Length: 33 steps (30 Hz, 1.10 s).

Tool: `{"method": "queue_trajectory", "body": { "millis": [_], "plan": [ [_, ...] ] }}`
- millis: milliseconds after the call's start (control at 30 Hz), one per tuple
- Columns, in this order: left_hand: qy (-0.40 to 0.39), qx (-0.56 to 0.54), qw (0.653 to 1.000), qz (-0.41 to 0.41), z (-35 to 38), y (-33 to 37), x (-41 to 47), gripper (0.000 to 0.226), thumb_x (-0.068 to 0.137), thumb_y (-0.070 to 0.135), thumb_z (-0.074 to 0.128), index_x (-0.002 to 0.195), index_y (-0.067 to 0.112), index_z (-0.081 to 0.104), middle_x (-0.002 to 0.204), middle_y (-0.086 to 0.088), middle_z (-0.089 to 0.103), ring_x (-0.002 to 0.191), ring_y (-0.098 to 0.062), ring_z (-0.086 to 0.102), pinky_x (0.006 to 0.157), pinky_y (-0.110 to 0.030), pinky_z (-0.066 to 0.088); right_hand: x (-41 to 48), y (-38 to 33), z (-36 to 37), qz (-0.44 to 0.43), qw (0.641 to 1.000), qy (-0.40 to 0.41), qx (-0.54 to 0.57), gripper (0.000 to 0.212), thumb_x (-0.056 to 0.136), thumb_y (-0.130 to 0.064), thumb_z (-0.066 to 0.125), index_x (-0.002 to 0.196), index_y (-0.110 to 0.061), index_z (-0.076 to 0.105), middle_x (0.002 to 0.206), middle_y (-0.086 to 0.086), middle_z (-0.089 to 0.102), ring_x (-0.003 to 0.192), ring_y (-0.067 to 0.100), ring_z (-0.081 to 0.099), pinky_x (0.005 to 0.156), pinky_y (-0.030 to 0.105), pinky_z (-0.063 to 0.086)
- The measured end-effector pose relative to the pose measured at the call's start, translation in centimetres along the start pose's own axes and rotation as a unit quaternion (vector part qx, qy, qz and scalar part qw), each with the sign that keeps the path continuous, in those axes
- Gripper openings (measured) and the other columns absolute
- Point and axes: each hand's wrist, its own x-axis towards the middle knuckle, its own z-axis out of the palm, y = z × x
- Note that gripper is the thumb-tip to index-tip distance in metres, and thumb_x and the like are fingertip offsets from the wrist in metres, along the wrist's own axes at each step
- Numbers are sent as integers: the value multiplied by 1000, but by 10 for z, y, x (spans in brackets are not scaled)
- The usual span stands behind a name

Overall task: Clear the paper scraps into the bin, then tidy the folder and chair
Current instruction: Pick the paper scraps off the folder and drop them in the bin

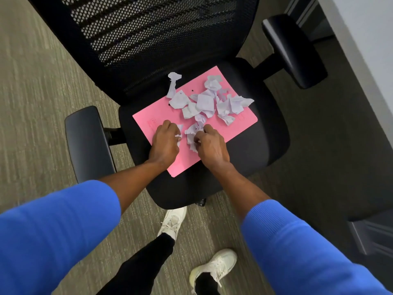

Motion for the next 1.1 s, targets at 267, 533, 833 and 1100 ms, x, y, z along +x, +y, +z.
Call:
{"method": "queue_trajectory", "body": {
  "millis": [267, 533, 833, 1100],
  "plan": [
    [49, -66, 996, -18, 9, 15, -33, 14, 92, -4, 75, 101, 6, 71, 106, -10, 67, 96, -26, 67, 76, -29, 49, -34, 19, -9, 36, 994, 68, 84, 11, 92, -9, 74, 99, -6, 81, 98, 7, 64, 80, 28, 64, 70, 38, 57],
    [71, -133, 988, -27, 17, 52, -90, 5, 94, -1, 73, 97, 1, 69, 103, -14, 67, 91, -27, 66, 77, -25, 42, -102, 39, -21, 72, 979, 139, 129, 7, 86, -12, 79, 92, -9, 81, 99, 4, 67, 84, 24, 69, 69, 36, 59],
    [-17, -169, 985, 17, 71, 127, -175, 6, 94, -1, 73, 92, 2, 68, 98, -13, 66, 91, -25, 63, 81, -29, 42, -239, 99, -17, 207, 946, 188, 166, 13, 78, -6, 85, 90, -11, 84, 95, 5, 70, 79, 22, 70, 66, 30, 55],
    [-156, -145, 976, 45, 173, 194, -248, 3, 97, 8, 74, 97, 8, 71, 103, -6, 66, 95, -20, 63, 83, -26, 44, -375, 188, 17, 357, 901, 185, 165, 17, 84, -8, 80, 100, -12, 85, 101, 6, 72, 88, 23, 71, 78, 35, 58]
  ]
}}
